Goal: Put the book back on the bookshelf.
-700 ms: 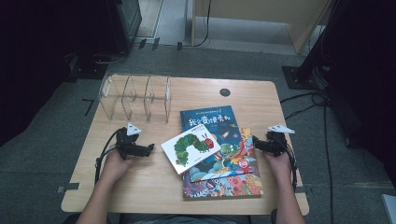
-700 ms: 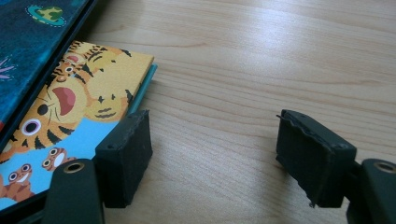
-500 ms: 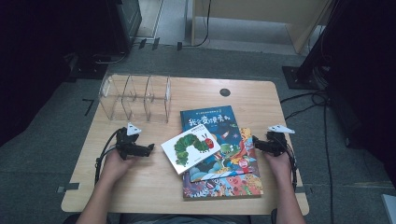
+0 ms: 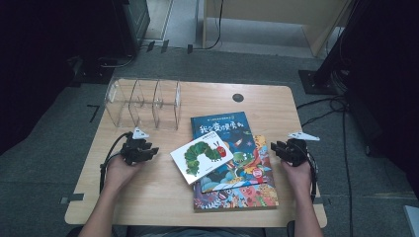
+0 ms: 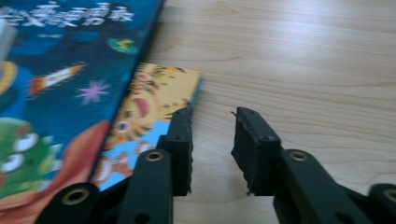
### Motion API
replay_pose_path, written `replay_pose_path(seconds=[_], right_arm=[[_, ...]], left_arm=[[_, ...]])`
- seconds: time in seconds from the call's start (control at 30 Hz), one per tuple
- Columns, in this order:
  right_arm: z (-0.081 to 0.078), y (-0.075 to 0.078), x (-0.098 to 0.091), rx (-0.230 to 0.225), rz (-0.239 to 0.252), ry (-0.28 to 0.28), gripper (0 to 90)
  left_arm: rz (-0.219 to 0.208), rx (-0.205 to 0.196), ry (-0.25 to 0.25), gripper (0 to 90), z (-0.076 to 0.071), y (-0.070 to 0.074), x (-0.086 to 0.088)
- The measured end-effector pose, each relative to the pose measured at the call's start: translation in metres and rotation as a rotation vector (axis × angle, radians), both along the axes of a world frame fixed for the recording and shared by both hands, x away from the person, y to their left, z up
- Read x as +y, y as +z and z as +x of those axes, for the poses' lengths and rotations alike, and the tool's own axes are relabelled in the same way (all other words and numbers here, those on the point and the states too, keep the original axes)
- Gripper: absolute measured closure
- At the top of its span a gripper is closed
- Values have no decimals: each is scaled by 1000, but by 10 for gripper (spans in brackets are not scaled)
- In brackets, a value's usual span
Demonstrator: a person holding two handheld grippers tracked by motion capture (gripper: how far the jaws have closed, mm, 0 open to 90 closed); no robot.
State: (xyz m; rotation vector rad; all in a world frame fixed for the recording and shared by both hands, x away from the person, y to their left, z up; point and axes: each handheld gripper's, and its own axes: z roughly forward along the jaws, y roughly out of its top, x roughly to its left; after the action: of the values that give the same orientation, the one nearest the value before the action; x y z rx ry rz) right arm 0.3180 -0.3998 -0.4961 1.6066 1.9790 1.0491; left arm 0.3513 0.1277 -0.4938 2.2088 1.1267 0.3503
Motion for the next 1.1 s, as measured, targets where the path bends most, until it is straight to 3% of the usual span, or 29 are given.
replay_pose_path(seconds=[0.07, 0.2, 0.37, 0.5, 0.8, 1.0, 1.1], right_arm=[[-4, 3, 6, -1, 10, 23, 749], [-12, 10, 20, -10, 3, 48, 861], [-20, 15, 39, 7, 50, 105, 880], [-26, 18, 51, 10, 80, 144, 900], [-36, 17, 80, 31, 76, 226, 900], [-36, 12, 106, 56, 75, 312, 900], [-33, 10, 115, 76, 70, 343, 900]], left_arm=[[-34, 29, -31, 725, 1, 8, -3], [-65, 24, -67, 805, 1, 14, -8], [-111, 32, -113, 824, 7, 17, -19], [-106, 36, -136, 829, 11, 17, -24], [-123, 80, -202, 837, 18, 15, -40], [-95, 94, -239, 844, 16, 12, -47], [-106, 113, -247, 852, 15, 12, -46]])
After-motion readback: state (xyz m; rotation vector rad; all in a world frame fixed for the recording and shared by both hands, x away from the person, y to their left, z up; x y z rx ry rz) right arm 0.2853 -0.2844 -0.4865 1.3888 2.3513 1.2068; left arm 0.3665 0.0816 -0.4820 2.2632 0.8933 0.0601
